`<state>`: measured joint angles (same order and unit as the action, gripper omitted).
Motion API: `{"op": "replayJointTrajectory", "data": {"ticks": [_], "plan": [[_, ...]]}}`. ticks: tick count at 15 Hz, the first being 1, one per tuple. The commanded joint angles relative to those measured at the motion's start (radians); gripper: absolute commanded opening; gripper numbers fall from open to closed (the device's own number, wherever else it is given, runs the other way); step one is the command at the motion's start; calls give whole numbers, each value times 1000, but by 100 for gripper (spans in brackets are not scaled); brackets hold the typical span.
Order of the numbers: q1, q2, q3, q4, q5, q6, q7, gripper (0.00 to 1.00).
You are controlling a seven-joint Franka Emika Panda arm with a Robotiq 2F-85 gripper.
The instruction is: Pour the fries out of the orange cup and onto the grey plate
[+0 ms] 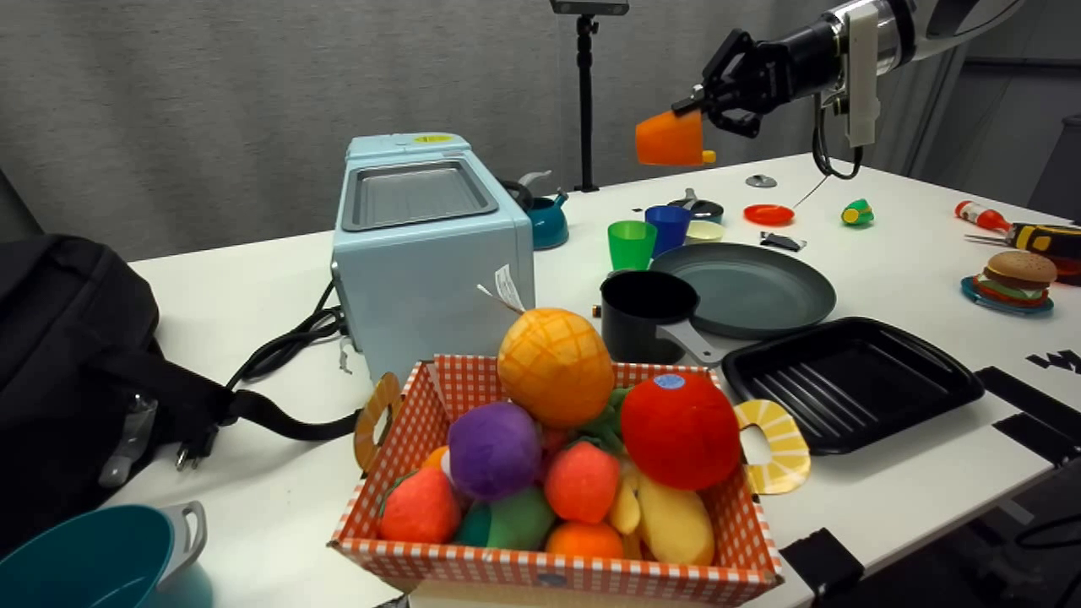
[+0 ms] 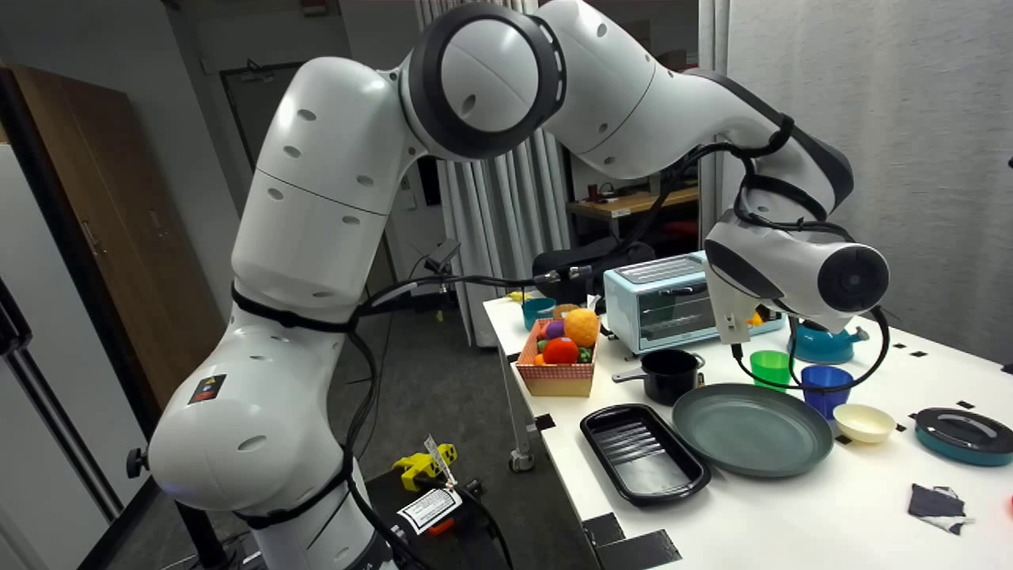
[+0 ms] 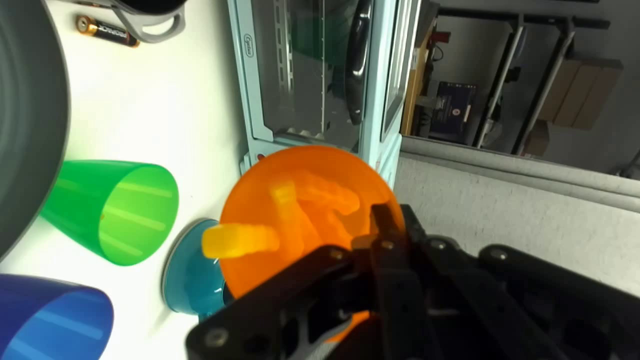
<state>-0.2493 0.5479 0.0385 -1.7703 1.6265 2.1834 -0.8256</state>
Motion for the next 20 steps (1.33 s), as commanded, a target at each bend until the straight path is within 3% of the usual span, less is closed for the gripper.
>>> {"op": "replayJointTrajectory", "data": {"ticks": [1,11,20], "plan": [[20,-10,-48,-6,111,-45,-26,1],[17,-32,-103,-18,251,-207,11,1],[23,-48,-136,-32,303,-291,29,1]]}}
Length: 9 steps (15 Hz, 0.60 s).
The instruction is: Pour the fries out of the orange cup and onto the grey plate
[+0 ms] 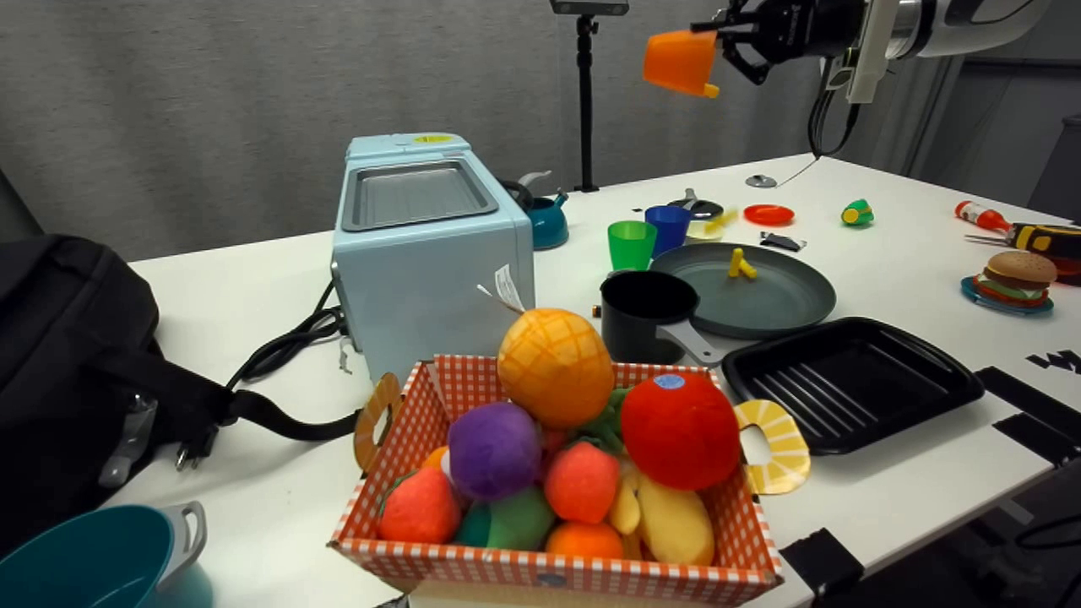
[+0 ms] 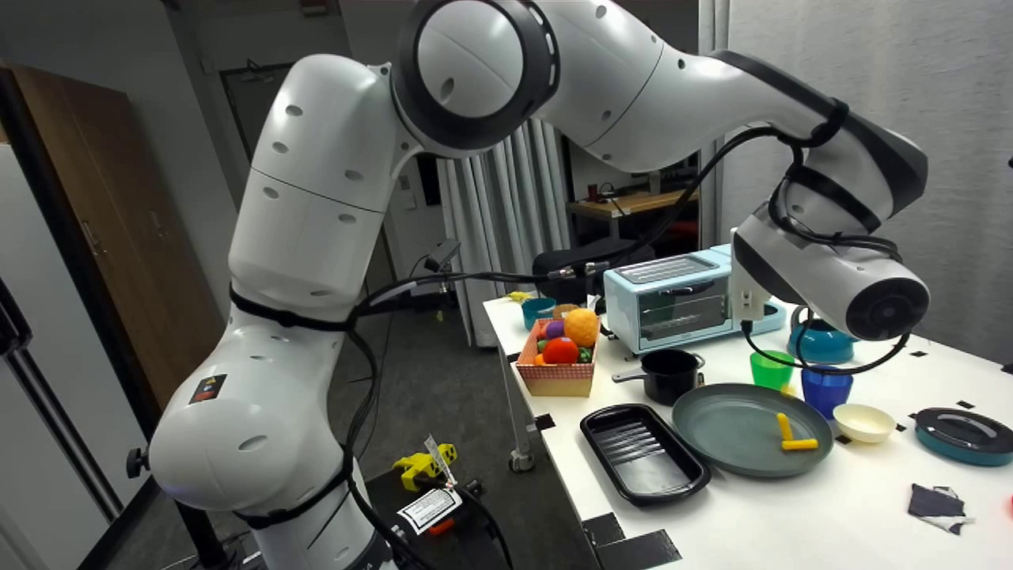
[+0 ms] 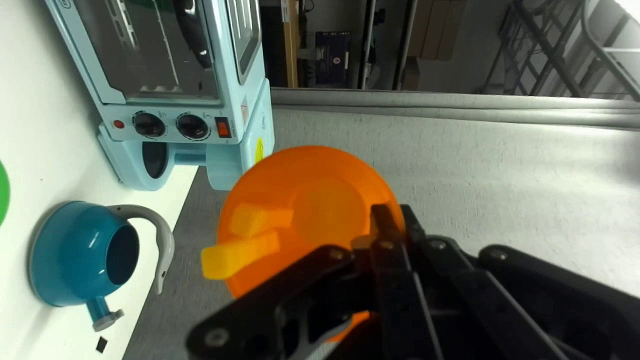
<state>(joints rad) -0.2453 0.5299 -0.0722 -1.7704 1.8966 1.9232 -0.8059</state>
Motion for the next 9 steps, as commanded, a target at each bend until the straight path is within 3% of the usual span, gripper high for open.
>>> {"op": "replayJointTrajectory", "data": {"ticks": [1,9], "plan": [[20,-31,-25,-35,38,-30,3,1],[49,-37,-24,-42,75,10,4,1]]}}
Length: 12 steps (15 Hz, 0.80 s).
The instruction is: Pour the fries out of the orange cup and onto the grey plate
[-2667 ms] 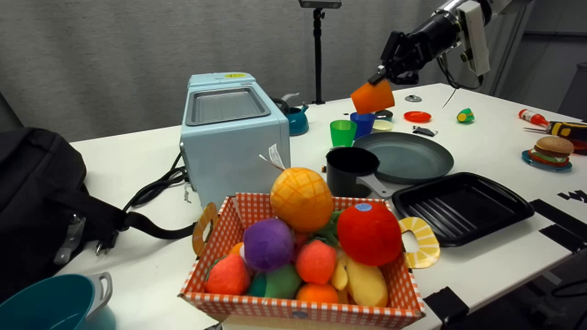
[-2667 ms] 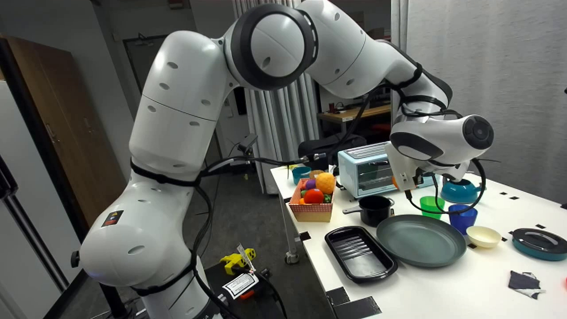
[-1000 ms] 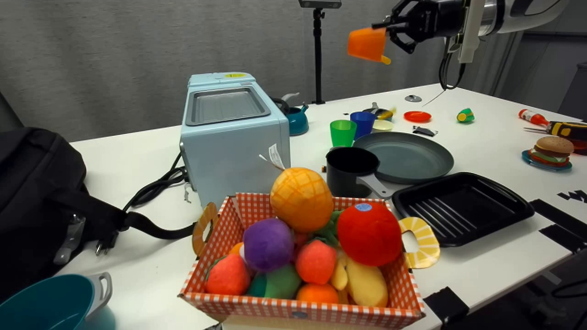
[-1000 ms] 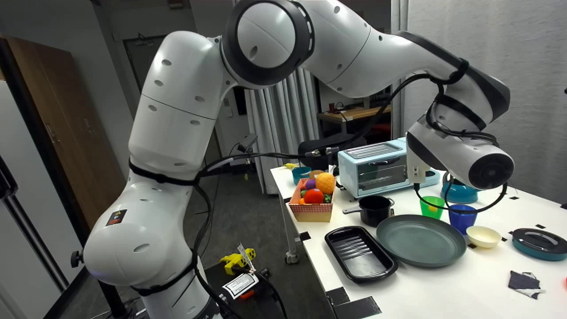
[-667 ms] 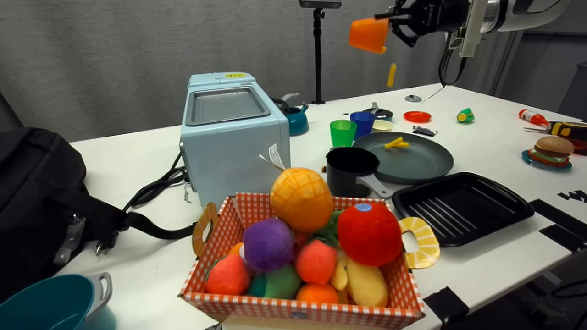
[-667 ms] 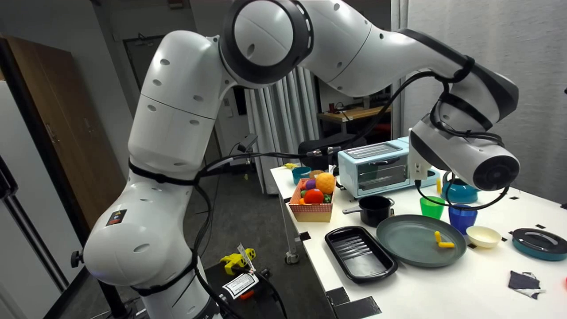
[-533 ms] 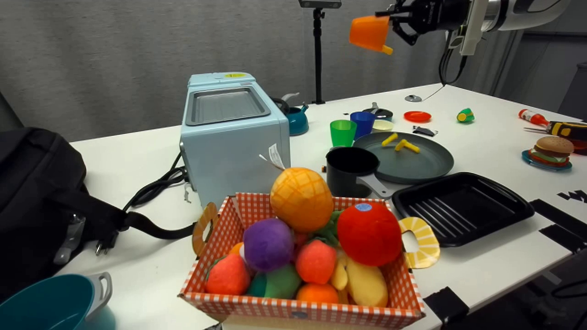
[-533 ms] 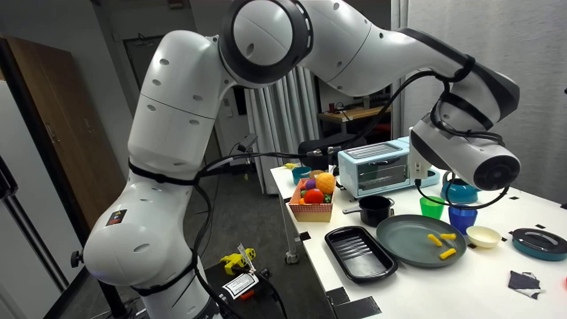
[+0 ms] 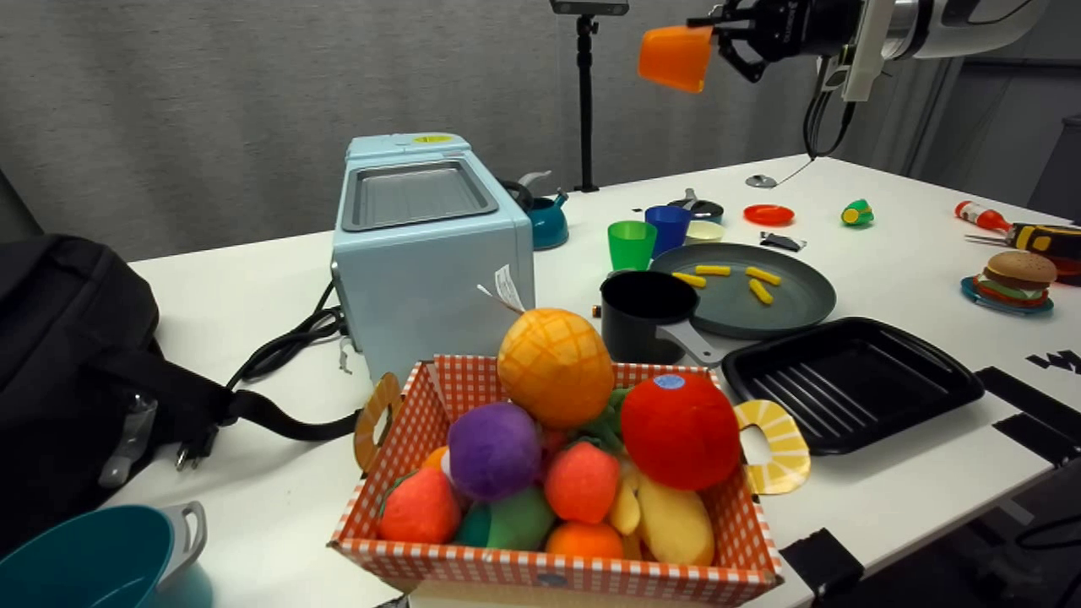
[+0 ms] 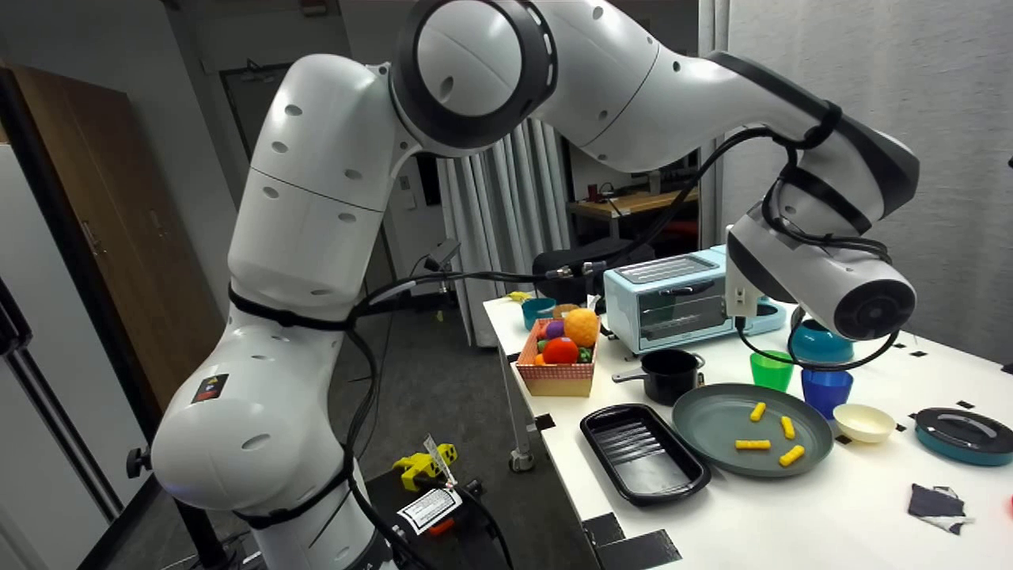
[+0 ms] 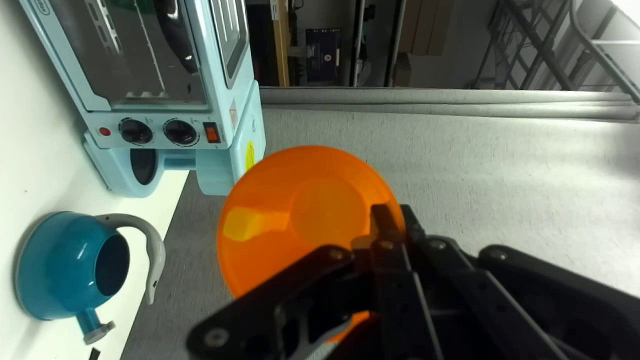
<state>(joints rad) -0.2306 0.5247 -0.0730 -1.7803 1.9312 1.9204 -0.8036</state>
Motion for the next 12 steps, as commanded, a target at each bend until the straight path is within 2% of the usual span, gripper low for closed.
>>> {"op": "replayJointTrajectory", "data": {"ticks": [1,4,6,9,12], "plan": [[37,-32,-23,-34,43,12,2,1],[55,-28,-22,-27,65,35,-3,1],[87,-19,-27,3,63,108,13,1],[163,19,-39,113,-3,341,87,1],[224,69,-37,239,-120,554,246,1]]}}
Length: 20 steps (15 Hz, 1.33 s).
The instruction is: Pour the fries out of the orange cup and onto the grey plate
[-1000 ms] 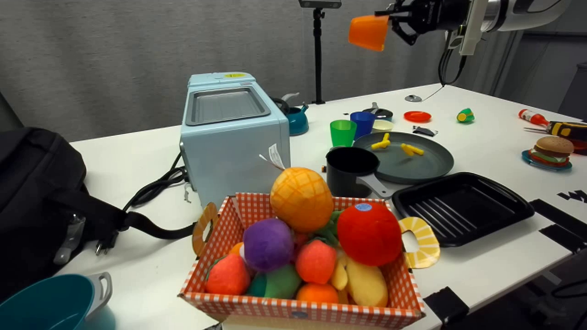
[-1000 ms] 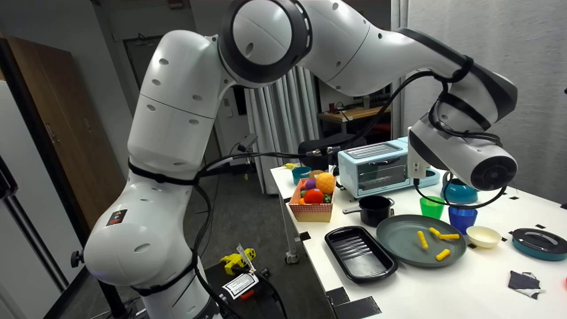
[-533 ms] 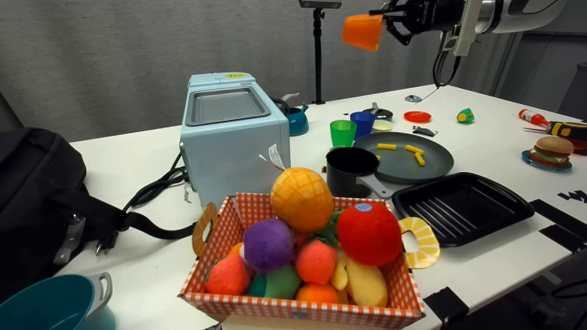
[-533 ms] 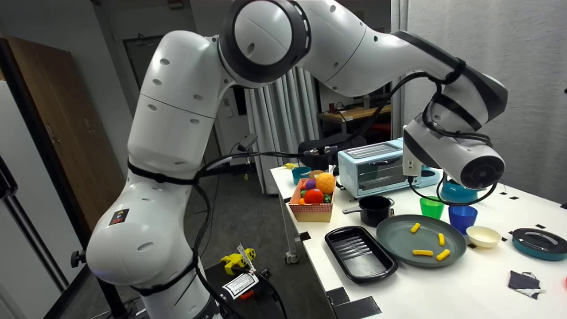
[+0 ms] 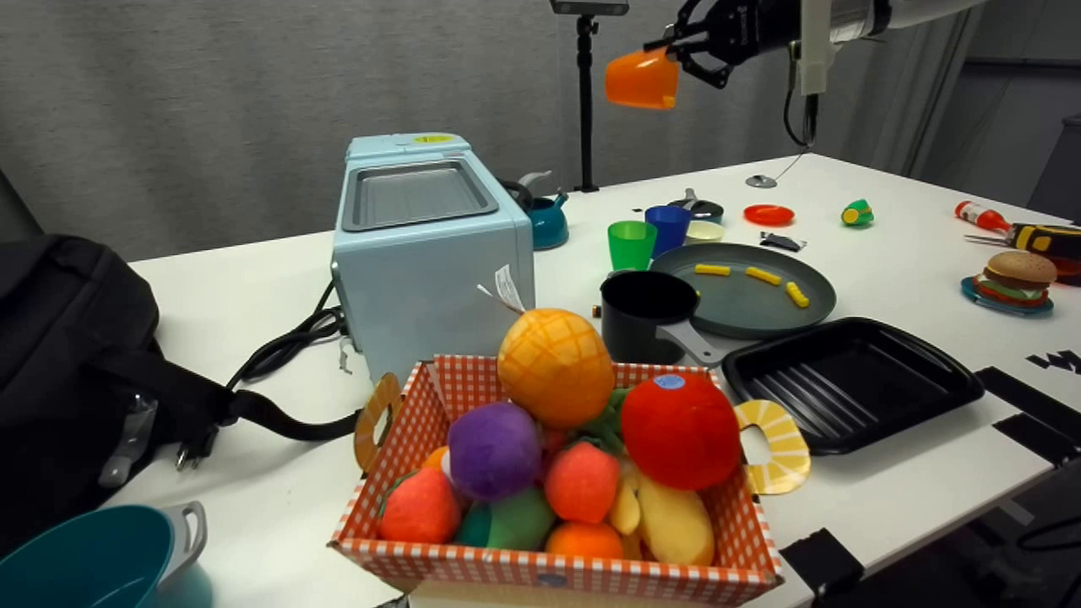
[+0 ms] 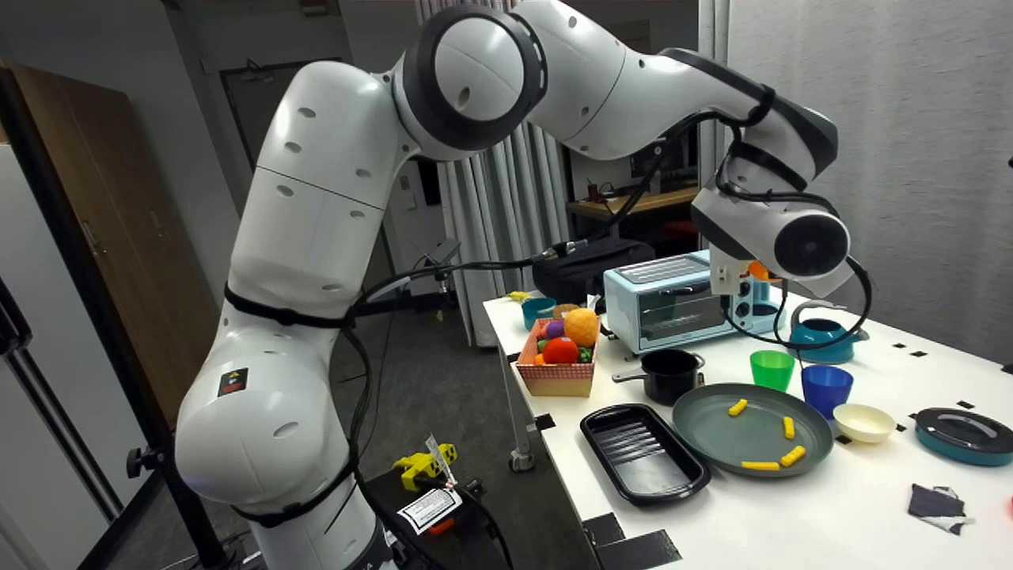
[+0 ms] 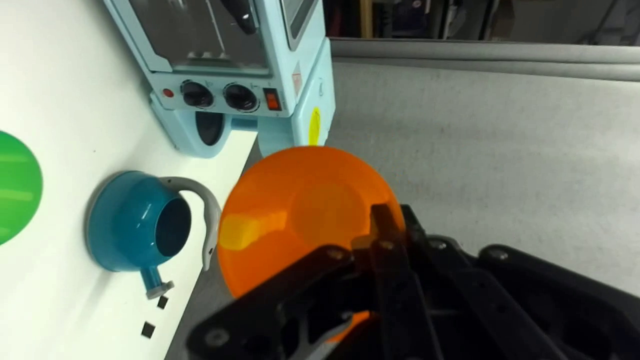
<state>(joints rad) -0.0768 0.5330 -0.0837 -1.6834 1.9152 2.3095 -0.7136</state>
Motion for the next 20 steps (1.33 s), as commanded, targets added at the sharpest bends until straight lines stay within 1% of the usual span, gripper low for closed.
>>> {"op": "replayJointTrajectory", "data": {"ticks": [1,2,4,7,8,11,12,14,15,16,18,20], "plan": [[87,81,-26,184,-171,222,234,1],[101,100,-23,215,-256,274,314,1],[120,128,-24,241,-423,333,462,1],[128,181,-40,281,-678,358,689,1],[182,203,-130,299,-730,315,764,1],[224,285,-257,411,-904,228,976,1],[227,315,-288,465,-955,192,1046,1],[210,361,-318,569,-1047,113,1164,1],[135,362,-227,607,-1167,114,1231,1],[120,381,-223,653,-1225,84,1276,1],[83,415,-193,738,-1351,24,1352,1],[41,450,-157,817,-1467,-63,1400,1]]}}
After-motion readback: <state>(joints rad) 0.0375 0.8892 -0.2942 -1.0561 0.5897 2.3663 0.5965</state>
